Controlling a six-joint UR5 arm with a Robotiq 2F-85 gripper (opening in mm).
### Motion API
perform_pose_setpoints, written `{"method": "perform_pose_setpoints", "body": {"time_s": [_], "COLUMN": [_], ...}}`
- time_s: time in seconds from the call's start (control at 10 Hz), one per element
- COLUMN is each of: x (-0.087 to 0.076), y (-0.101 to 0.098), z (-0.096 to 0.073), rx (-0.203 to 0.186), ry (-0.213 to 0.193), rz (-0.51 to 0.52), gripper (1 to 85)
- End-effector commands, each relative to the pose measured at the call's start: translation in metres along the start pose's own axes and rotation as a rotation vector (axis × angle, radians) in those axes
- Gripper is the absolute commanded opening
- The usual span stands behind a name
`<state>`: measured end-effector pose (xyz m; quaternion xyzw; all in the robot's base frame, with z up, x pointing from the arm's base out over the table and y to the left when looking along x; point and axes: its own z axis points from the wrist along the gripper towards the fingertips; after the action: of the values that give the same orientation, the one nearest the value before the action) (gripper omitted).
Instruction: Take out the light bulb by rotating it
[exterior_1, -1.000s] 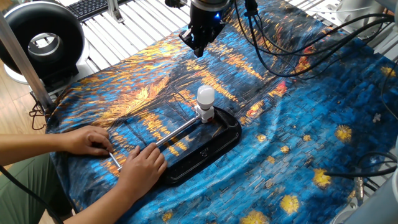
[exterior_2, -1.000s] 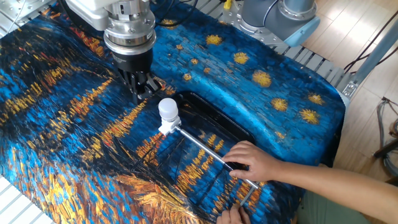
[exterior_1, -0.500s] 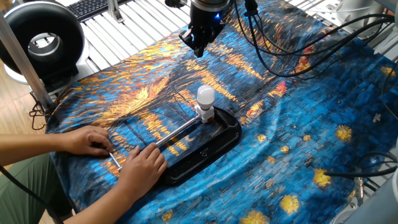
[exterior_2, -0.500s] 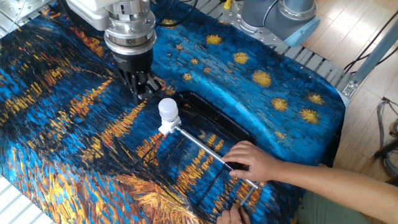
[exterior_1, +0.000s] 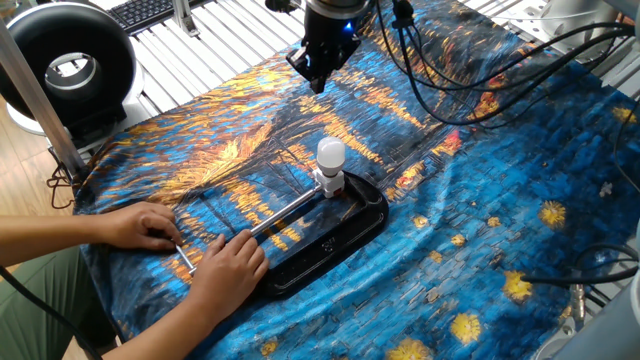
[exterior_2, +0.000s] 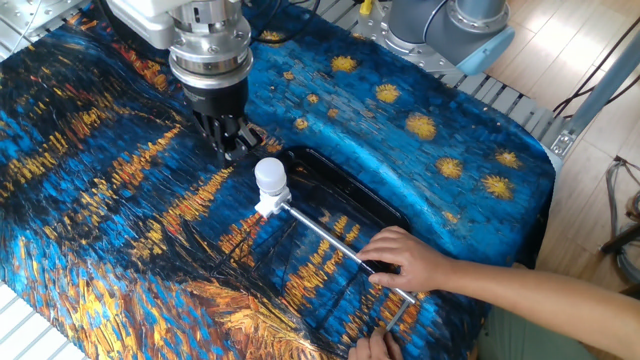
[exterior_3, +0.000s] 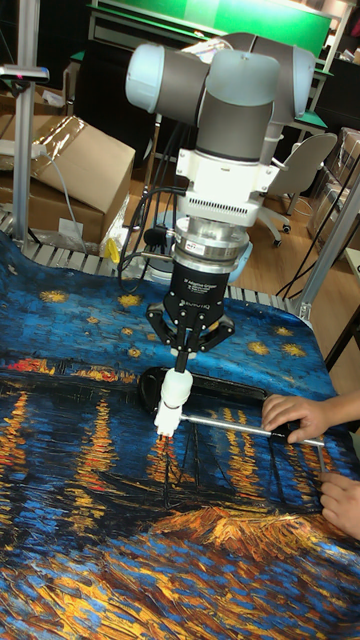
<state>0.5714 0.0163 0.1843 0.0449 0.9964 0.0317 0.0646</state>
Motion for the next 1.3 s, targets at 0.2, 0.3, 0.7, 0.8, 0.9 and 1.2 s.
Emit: {"method": "perform_pose_setpoints", "body": {"time_s": [0.2, 0.3, 0.7, 0.8, 0.9, 1.2], "x": [0.038, 0.051, 0.061, 0.063, 0.074, 0.084], "y": [0.006, 0.005, 0.027, 0.029, 0.02, 0.013], "z": [-0.018, -0.024, -0.017, -0.014, -0.013, -0.012], "rx": [-0.011, -0.012, -0.049, -0.051, -0.021, 0.003], "ry": [-0.001, 0.004, -0.099, -0.088, -0.042, -0.003], "rz": [-0.004, -0.033, -0.064, -0.068, -0.081, -0.207], "gripper": [2.3, 7.0, 7.7, 4.0, 1.3, 21.0]}}
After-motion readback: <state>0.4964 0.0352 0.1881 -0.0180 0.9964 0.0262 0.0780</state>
